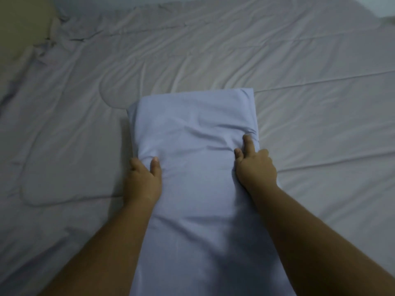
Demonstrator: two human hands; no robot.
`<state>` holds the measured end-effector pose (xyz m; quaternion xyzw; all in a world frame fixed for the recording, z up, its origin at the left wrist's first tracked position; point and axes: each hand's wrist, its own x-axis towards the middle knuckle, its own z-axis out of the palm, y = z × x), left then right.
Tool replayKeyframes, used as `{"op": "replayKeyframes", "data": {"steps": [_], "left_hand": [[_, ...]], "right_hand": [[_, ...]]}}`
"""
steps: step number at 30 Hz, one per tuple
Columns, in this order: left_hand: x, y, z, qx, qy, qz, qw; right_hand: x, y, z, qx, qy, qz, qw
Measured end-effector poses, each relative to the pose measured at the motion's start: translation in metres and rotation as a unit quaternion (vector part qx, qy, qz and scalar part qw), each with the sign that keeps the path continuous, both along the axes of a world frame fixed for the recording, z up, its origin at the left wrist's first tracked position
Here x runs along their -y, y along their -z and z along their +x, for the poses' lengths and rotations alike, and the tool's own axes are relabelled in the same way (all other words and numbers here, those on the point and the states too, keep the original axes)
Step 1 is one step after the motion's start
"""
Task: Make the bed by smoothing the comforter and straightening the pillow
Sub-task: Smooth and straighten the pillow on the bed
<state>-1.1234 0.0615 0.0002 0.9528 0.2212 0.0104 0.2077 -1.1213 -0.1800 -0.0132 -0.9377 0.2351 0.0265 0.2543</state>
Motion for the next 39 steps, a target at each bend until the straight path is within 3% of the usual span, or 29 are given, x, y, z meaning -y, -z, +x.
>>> {"op": "replayKeyframes", "data": {"steps": [8, 14, 16, 18, 20, 21, 23, 26, 28, 30, 32, 34, 37, 39], "left_hand": [[-0.008, 0.004, -0.087, -0.045, -0.022, -0.002, 0.999], [-0.003, -0.010, -0.079, -0.071, -0.044, 0.049, 0.995], [0.010, -0.018, -0.070, -0.041, 0.035, 0.095, 0.994], [0.025, -0.017, -0.063, -0.020, 0.186, 0.132, 0.973], [0.025, -0.010, -0.056, -0.045, 0.310, 0.159, 0.936], [0.018, -0.005, -0.053, -0.062, 0.320, 0.163, 0.931], [-0.008, -0.002, -0.049, -0.085, 0.232, 0.140, 0.959], [-0.035, -0.006, -0.044, -0.117, 0.049, 0.113, 0.985], [-0.015, -0.008, -0.043, -0.075, 0.081, 0.170, 0.979], [0.024, -0.008, -0.049, -0.035, 0.214, 0.162, 0.963], [0.043, 0.001, -0.059, -0.051, 0.287, 0.152, 0.944], [0.031, 0.004, -0.069, -0.064, 0.235, 0.171, 0.955], [0.001, 0.004, -0.085, -0.047, 0.099, 0.168, 0.980], [0.011, -0.002, -0.092, -0.046, 0.077, 0.152, 0.984]], "right_hand": [[-0.008, -0.008, -0.090, -0.016, -0.003, -0.047, 0.999], [-0.009, -0.010, -0.082, 0.006, -0.022, -0.141, 0.990], [-0.027, -0.013, -0.070, 0.058, -0.084, -0.153, 0.983], [-0.051, -0.017, -0.063, 0.098, -0.235, -0.123, 0.959], [-0.064, -0.013, -0.060, 0.088, -0.368, -0.119, 0.918], [-0.057, -0.011, -0.058, 0.063, -0.390, -0.117, 0.911], [-0.025, -0.002, -0.054, 0.005, -0.320, -0.129, 0.938], [0.017, -0.006, -0.042, -0.049, -0.110, -0.119, 0.986], [0.004, -0.013, -0.033, -0.016, -0.077, -0.127, 0.989], [-0.034, -0.018, -0.036, 0.029, -0.179, -0.115, 0.977], [-0.060, -0.013, -0.052, 0.026, -0.268, -0.089, 0.959], [-0.055, -0.002, -0.071, 0.006, -0.246, -0.109, 0.963], [-0.025, 0.008, -0.084, -0.013, -0.105, -0.141, 0.984], [-0.027, 0.006, -0.086, 0.002, -0.050, -0.137, 0.989]]}}
